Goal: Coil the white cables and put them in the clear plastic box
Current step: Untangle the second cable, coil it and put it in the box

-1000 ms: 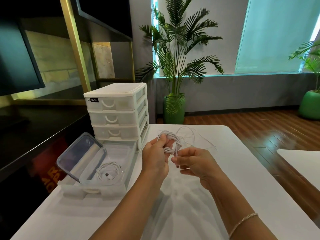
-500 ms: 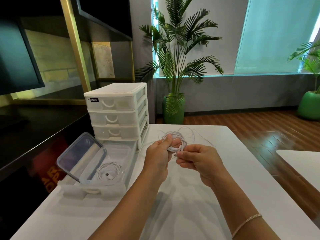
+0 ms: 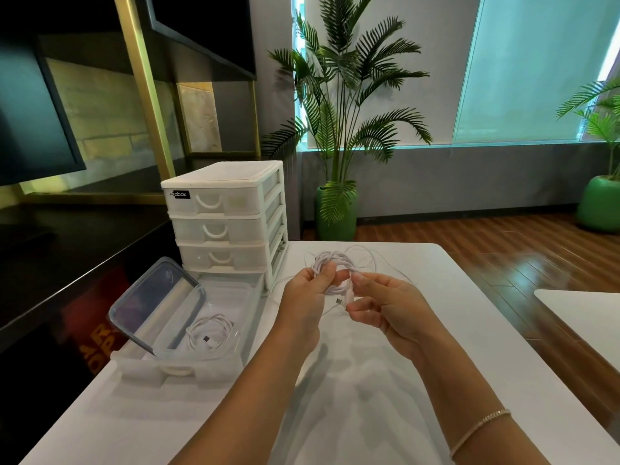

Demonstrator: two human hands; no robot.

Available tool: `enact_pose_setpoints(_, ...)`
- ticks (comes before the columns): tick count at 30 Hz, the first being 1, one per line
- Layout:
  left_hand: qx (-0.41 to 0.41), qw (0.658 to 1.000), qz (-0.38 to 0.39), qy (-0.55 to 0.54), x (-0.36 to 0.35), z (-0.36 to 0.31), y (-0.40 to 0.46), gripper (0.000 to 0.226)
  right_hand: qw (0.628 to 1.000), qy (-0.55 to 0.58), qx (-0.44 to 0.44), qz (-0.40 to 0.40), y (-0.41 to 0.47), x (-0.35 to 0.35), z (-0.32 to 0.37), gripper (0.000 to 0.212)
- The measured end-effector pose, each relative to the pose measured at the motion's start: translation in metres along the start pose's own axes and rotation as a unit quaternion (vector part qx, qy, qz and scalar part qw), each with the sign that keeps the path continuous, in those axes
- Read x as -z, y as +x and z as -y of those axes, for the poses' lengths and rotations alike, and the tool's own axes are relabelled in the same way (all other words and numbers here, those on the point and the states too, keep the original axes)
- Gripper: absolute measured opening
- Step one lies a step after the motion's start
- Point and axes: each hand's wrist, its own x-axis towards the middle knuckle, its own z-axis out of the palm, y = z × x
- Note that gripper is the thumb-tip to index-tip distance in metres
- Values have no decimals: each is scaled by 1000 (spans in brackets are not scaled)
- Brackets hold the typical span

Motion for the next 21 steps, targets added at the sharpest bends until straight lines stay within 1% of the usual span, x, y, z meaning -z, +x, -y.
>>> enact_pose_setpoints(3,-5,1000,15,10,0,2,0,19,1000,-15,6,-18,2,1,-1,15)
enact_pose_setpoints(6,-1,999,22,23,-2,1,0,36,999,-10,18,-37,4,2,-3,18)
enact_pose_setpoints(8,5,999,17,30,-2,0,0,45,998,-12,23,-51,4,1,-4,17)
enact_pose_setpoints(11,4,1000,8,29,1,-3,-1,42,997,-37,30,-65,6,-2,-5,15)
enact_pose_setpoints(13,-4,999,-9,50,5,-4,-1,45,995,-56,32,-70,7,-5,-6,14)
enact_pose_setpoints(16,-7,996,-44,83,16,-7,4,53,993,-86,36,-75,12,-13,-6,9)
enact_pose_setpoints(19,-19,988,-85,124,37,-16,11,55,990,-114,40,-73,21,-28,-2,12)
enact_pose_setpoints(21,-46,981,-105,154,55,-23,16,48,988,-133,41,-63,27,-42,0,11)
